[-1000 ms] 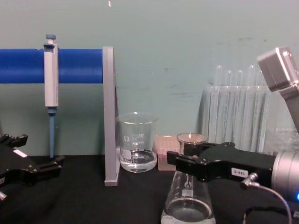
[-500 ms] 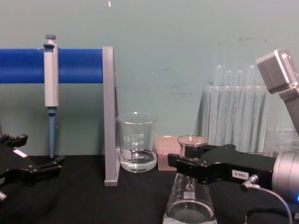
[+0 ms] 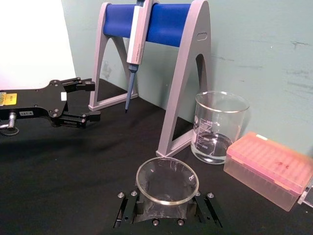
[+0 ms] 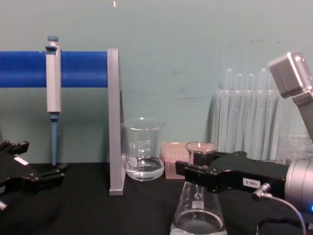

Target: Grasp the erlenmeyer flask with one hand, shake it three times, then place it back.

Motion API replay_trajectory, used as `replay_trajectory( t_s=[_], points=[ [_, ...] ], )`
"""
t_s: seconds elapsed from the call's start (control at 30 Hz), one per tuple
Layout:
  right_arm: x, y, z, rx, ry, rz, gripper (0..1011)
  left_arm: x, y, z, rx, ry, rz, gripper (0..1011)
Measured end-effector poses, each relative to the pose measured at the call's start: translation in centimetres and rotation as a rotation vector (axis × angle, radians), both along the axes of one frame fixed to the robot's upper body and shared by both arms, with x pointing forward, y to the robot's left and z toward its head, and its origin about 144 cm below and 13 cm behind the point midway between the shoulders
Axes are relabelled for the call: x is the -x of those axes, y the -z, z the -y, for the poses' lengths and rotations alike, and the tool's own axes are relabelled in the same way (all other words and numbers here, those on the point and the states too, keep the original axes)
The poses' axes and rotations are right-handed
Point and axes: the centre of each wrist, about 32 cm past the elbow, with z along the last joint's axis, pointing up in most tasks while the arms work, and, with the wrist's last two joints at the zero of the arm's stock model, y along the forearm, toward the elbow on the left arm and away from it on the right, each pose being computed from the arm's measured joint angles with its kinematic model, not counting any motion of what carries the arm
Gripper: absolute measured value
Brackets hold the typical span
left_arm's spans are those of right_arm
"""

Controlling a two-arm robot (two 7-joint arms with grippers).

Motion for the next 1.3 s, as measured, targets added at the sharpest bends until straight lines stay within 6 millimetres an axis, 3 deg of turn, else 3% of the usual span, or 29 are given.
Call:
replay_trajectory(
  t_s=[0.13,0.47,0.67,1.3],
  points=[
    [0.0,0.0,0.0,-0.001,0.000,0.001,541,0.0,0.0,0.0,0.000,0.000,0.000,1001],
    [0.0,0.0,0.0,-0.002,-0.001,0.001,869,0.0,0.0,0.0,0.000,0.000,0.000,1001],
    [0.0,0.0,0.0,-0.001,-0.001,0.000,995,0.0,0.0,0.0,0.000,0.000,0.000,1001],
    [0.6,-0.1,1.1,-0.016,-0.014,-0.002,1000,0.0,0.0,0.0,0.000,0.000,0.000,1001]
  ],
)
